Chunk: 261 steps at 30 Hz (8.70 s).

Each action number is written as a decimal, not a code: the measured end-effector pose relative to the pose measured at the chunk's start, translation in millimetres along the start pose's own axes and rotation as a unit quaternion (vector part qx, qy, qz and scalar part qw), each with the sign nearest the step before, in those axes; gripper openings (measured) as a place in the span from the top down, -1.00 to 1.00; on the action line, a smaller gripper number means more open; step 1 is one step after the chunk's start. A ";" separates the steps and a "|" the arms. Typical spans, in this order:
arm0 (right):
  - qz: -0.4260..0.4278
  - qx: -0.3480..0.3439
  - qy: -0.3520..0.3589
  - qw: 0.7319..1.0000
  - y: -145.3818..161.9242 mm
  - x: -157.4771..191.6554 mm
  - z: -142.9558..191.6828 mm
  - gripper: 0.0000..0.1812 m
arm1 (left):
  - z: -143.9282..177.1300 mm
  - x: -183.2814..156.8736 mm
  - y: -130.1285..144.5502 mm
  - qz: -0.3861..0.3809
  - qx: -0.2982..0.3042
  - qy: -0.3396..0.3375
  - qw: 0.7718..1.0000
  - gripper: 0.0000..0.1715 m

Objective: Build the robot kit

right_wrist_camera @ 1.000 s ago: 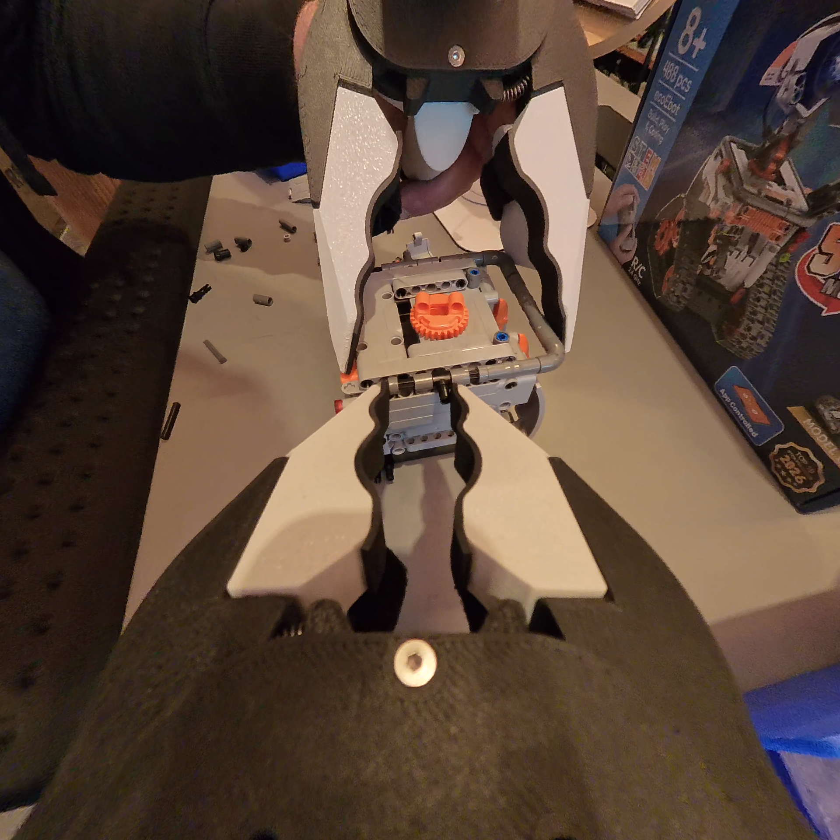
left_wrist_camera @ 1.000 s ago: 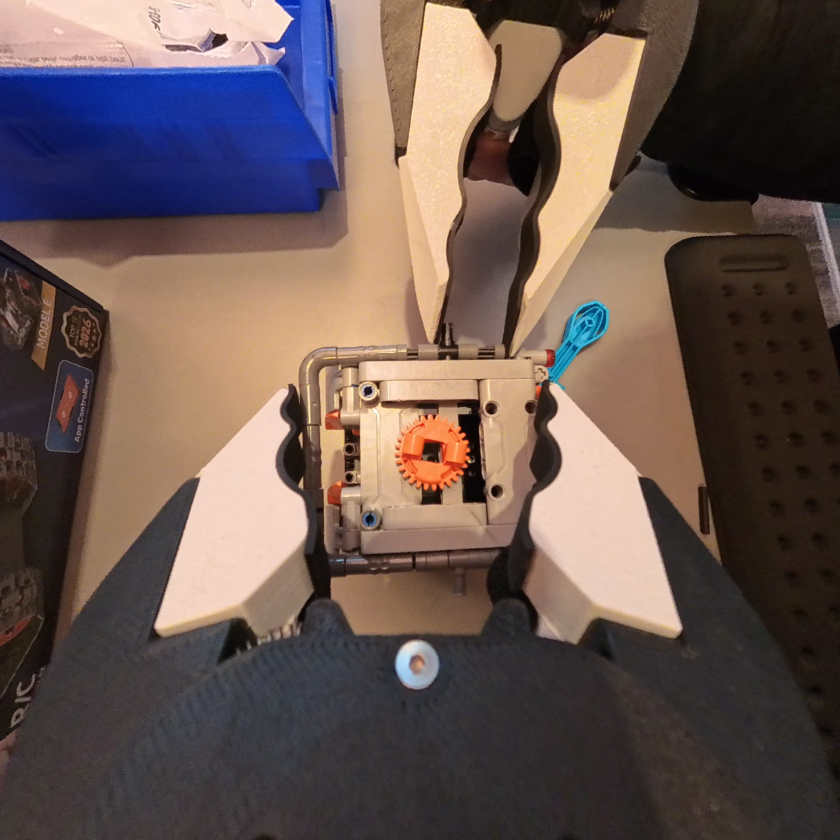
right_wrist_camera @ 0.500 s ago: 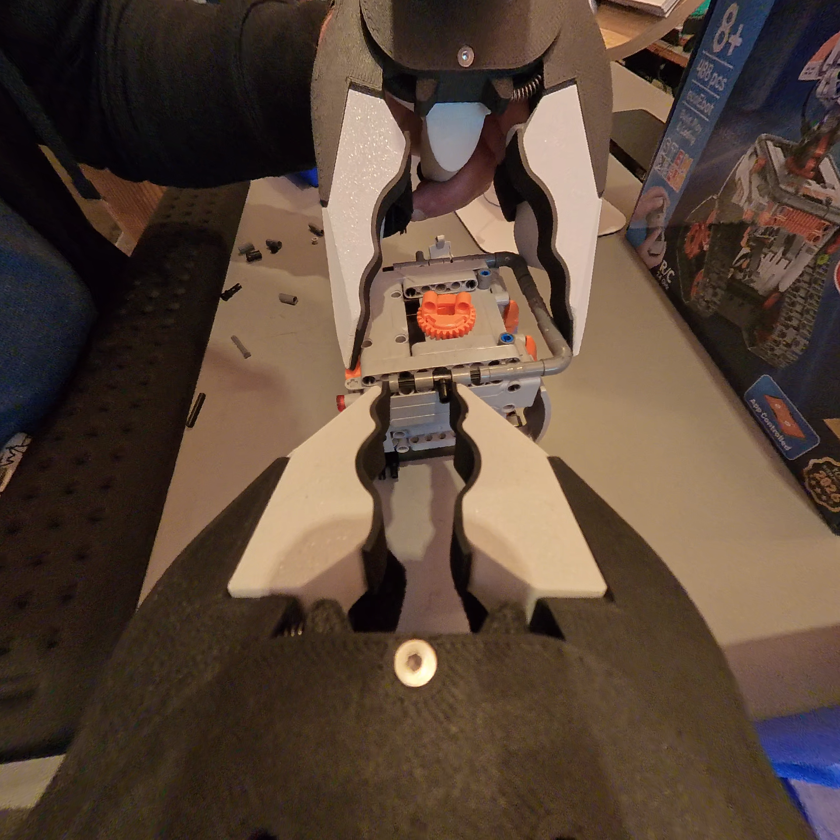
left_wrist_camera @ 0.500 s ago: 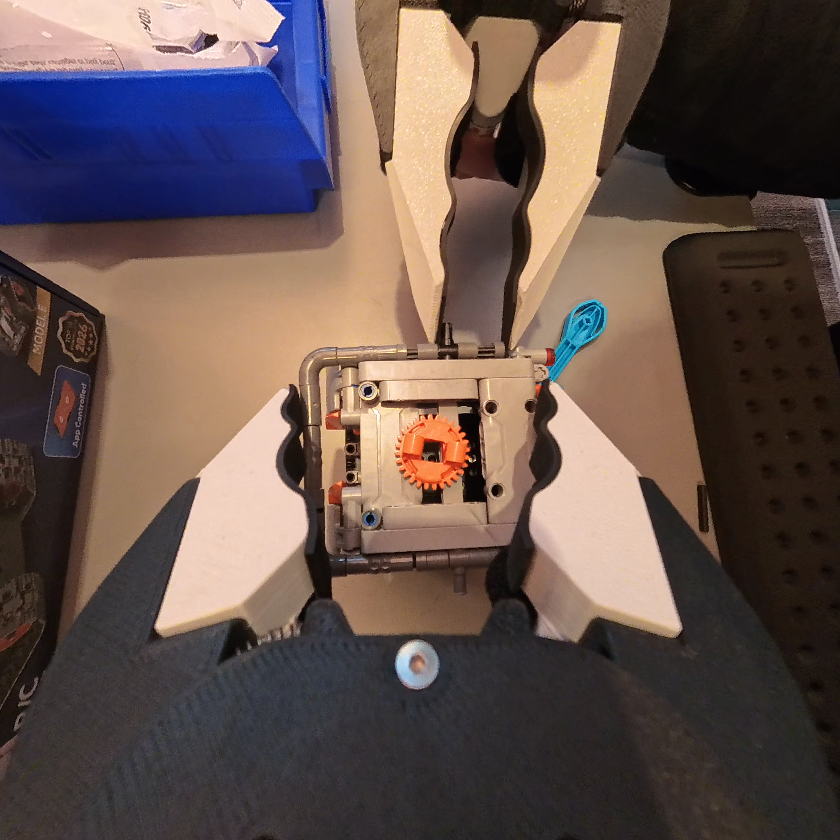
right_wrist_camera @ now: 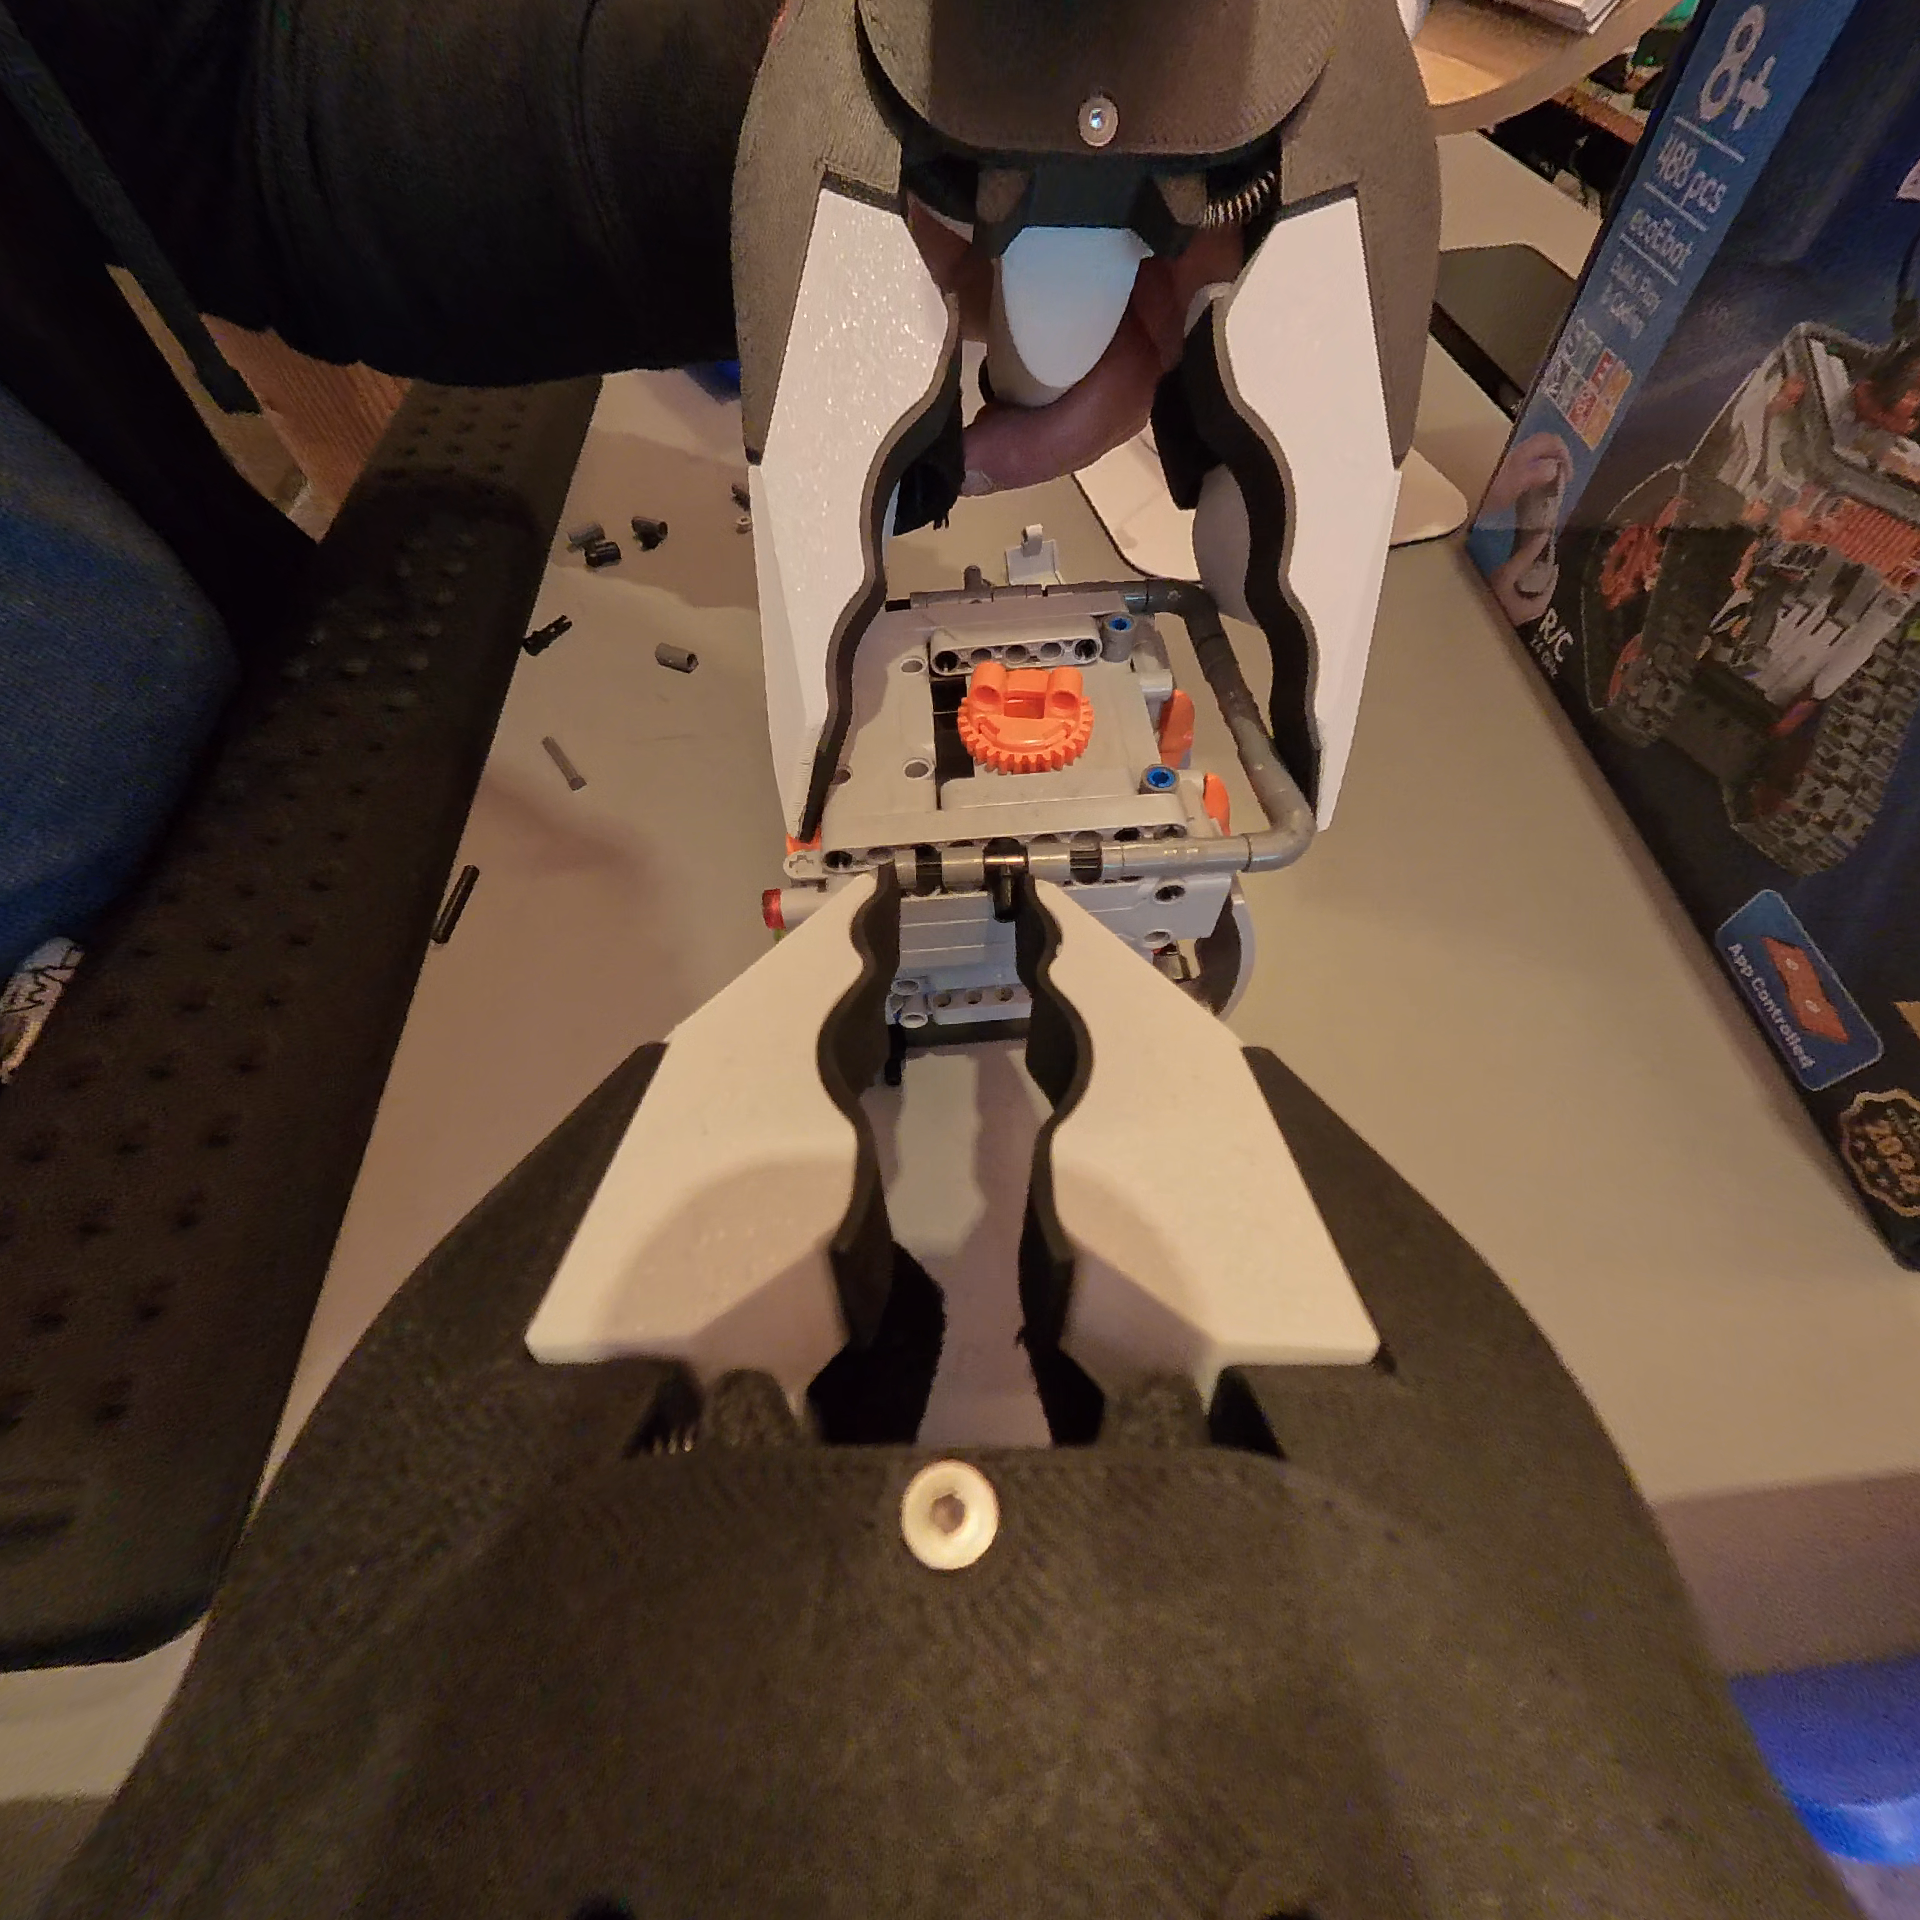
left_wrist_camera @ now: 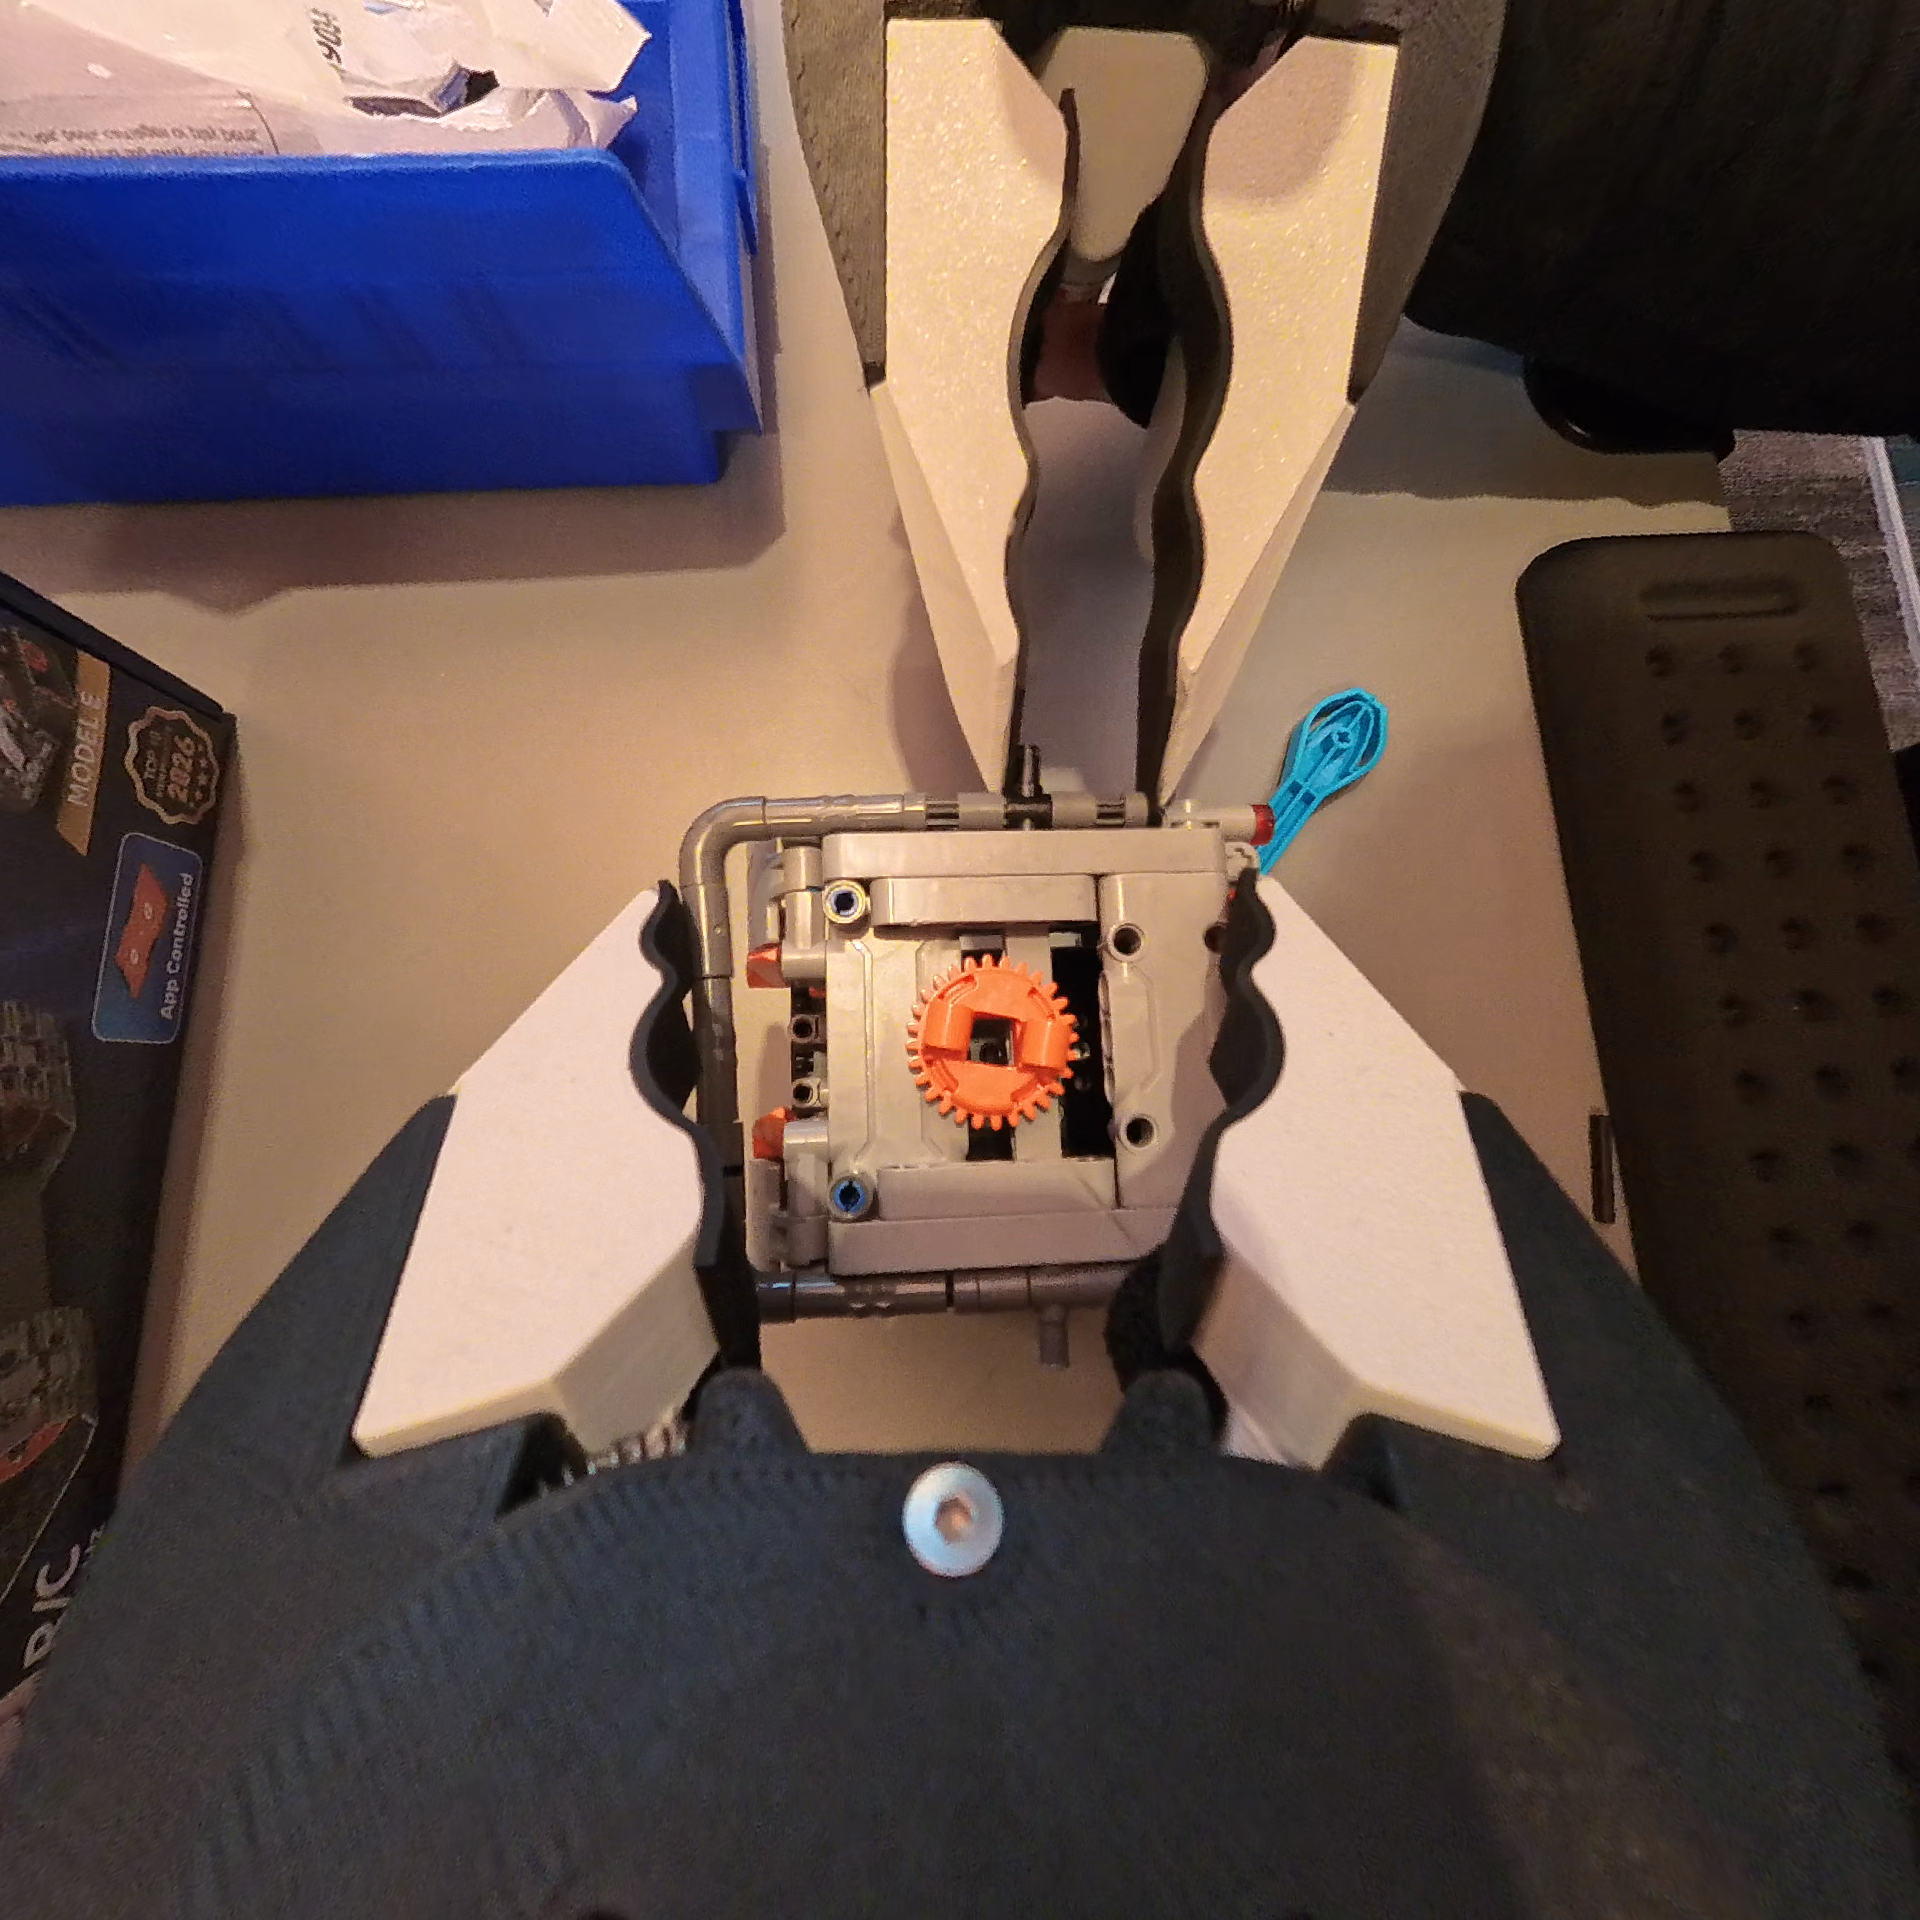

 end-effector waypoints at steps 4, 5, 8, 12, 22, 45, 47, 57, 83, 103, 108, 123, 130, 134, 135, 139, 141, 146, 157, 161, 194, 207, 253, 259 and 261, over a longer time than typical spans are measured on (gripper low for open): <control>-0.029 -0.009 -0.013 0.999 0.2 -0.7 0.8 0.76 | 0.4 0.2 0.0 0.003 -0.002 -0.004 1.000 -0.17; -0.027 -0.011 -0.013 0.999 0.4 -0.5 1.0 0.76 | 0.4 -0.1 -0.1 0.002 -0.004 -0.003 1.000 -0.16; -0.025 -0.010 -0.017 0.999 0.7 -0.7 1.3 0.76 | 0.0 -0.2 -0.4 0.003 -0.002 -0.004 1.000 -0.16; -0.014 -0.008 -0.018 1.000 0.8 -0.4 1.5 0.77 | -0.2 -0.8 -0.5 0.001 -0.001 -0.001 1.000 -0.16; -0.007 0.001 -0.016 1.000 0.1 -1.4 1.3 0.85 | -0.8 -1.9 -0.9 0.003 -0.002 -0.004 1.000 -0.17; -0.016 0.022 0.016 0.999 -1.0 3.7 3.5 0.81 | -0.6 -4.8 -3.9 -0.022 0.006 -0.008 1.000 -0.13; -0.008 0.020 0.025 0.999 -1.1 4.4 4.1 0.81 | -0.7 -4.9 -4.4 -0.019 0.006 -0.009 1.000 -0.13; 0.015 0.025 0.041 0.999 -2.4 7.2 3.5 0.82 | -2.4 -3.7 -6.4 -0.023 0.051 -0.009 0.998 -0.25; 0.014 0.034 0.051 0.998 -2.3 5.8 4.0 0.85 | -3.9 -7.5 -12.8 -0.066 0.069 0.000 0.995 -0.08; -0.071 -0.007 0.086 0.994 5.0 9.1 28.9 0.62 | 64.1 -8.6 19.0 0.031 0.014 -0.045 0.998 -0.18; -0.077 0.004 0.090 0.993 3.9 19.6 11.4 0.46 | 62.1 -18.3 49.8 0.062 0.004 -0.059 0.996 -0.30; -0.082 0.028 0.114 0.990 0.6 20.2 5.0 0.52 | 49.4 -28.8 55.9 0.069 -0.035 -0.073 0.994 -0.24; -0.079 0.025 0.123 0.989 -6.4 15.7 12.1 0.55 | 56.2 -31.5 64.5 0.066 -0.043 -0.084 0.993 0.16; -0.078 0.026 0.123 0.989 -11.0 9.4 14.9 0.55 | 70.7 -27.7 63.2 0.057 -0.062 -0.080 0.993 0.11; -0.077 0.028 0.123 0.989 -11.6 7.9 15.7 0.55 | 74.8 -24.7 62.3 0.055 -0.066 -0.083 0.993 0.07; -0.077 0.029 0.116 0.990 -14.6 6.2 15.8 0.55 | 79.0 -11.3 62.6 0.048 -0.050 -0.087 0.994 0.02; -0.076 0.034 0.111 0.990 -14.2 6.2 14.0 0.57 | 75.4 -9.7 60.6 0.038 -0.045 -0.074 0.996 -0.02; -0.066 0.038 0.107 0.991 -13.8 8.4 9.6 0.71 | 66.0 -2.7 62.2 0.027 -0.031 -0.051 0.998 0.04; -0.047 0.060 0.126 0.989 -7.6 3.0 1.0 0.99 | 58.0 -3.5 61.2 0.005 -0.028 -0.027 0.999 0.15; -0.042 0.064 0.137 0.988 -8.5 0.3 3.0 1.00 | 58.5 -3.8 63.7 0.006 -0.027 -0.025 0.999 0.22; -0.017 0.113 0.119 0.986 -7.5 -5.3 -6.3 1.00 | 57.4 4.8 60.7 -0.017 -0.037 0.017 0.999 0.24; -0.123 0.101 0.145 0.977 -2.3 5.5 -5.8 0.86 | 58.5 -16.7 73.3 0.043 -0.066 -0.023 0.997 0.44; -0.220 0.088 0.266 0.934 3.2 -30.4 -10.5 0.85 | 53.7 -81.1 78.0 0.136 -0.184 -0.045 0.972 0.12; -0.225 0.082 0.264 0.934 4.2 -20.7 0.5 0.85 | 66.1 -69.8 83.4 0.138 -0.188 -0.062 0.970 0.14; -0.227 0.076 0.257 0.936 2.4 -15.8 2.8 0.85 | 64.5 -66.7 81.3 0.134 -0.187 -0.062 0.971 0.15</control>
Point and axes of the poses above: each gripper's, where its closed fingertips meet, z back along the fingers, y out of its underside, x = y × z across the jaws, the point moved 4 cm from there along z, back along the fingers, and after that the axes turned 6 degrees about y, right-handed, at the moved point
